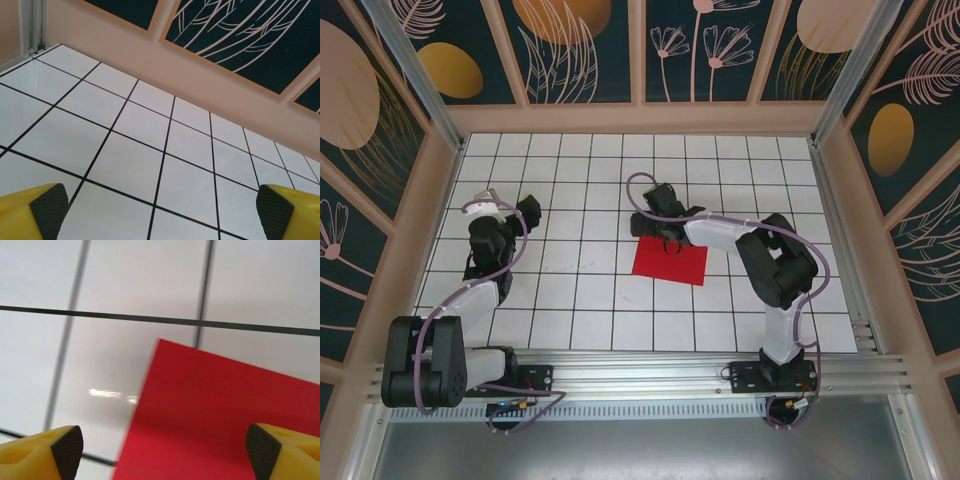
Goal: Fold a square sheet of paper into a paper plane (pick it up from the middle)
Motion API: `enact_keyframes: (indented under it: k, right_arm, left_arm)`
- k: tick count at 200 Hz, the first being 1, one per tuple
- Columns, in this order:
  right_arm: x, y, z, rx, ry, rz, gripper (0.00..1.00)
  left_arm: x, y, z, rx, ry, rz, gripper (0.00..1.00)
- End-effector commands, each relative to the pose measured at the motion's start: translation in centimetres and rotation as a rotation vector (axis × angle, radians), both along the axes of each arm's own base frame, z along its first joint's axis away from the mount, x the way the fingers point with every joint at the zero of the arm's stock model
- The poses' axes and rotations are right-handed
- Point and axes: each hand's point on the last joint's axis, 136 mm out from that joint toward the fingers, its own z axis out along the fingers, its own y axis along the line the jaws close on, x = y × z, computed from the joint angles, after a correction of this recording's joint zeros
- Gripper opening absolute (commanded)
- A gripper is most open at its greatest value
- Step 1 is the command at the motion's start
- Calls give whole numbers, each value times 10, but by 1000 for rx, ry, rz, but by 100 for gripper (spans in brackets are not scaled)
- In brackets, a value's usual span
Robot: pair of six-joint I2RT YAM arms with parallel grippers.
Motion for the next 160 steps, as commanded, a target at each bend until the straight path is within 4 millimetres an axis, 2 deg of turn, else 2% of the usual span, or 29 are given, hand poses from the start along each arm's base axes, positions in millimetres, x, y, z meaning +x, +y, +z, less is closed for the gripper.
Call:
enact_keyframes:
  k: [1,26,54,78,107,134,146,160]
  right_arm:
    - [-31,16,11,1,59,5,85]
    - [-65,35,-11,52,179,21,78]
    - [-84,41,-22,96,241,22,76]
    - [-99,40,-37,97,311,39,75]
    - [-124,23,-53,55,384,46,75]
    - [-141,3,-50,-4,399,60,76]
    - [-134,2,-38,-11,357,63,77]
    - [-118,8,-12,3,283,52,82]
  left_arm:
    - [-1,0,2,3,-30,-10,98]
    - [-2,0,1,2,-36,-9,98]
    - [-1,0,1,2,-36,-9,98]
    - [-2,1,1,5,-35,-5,98]
    - [-2,1,0,9,-33,-1,99]
    - [-1,1,-1,6,-30,-3,99]
    - [-1,1,-2,5,-29,-5,99]
    - [-1,1,-2,6,-28,-4,99]
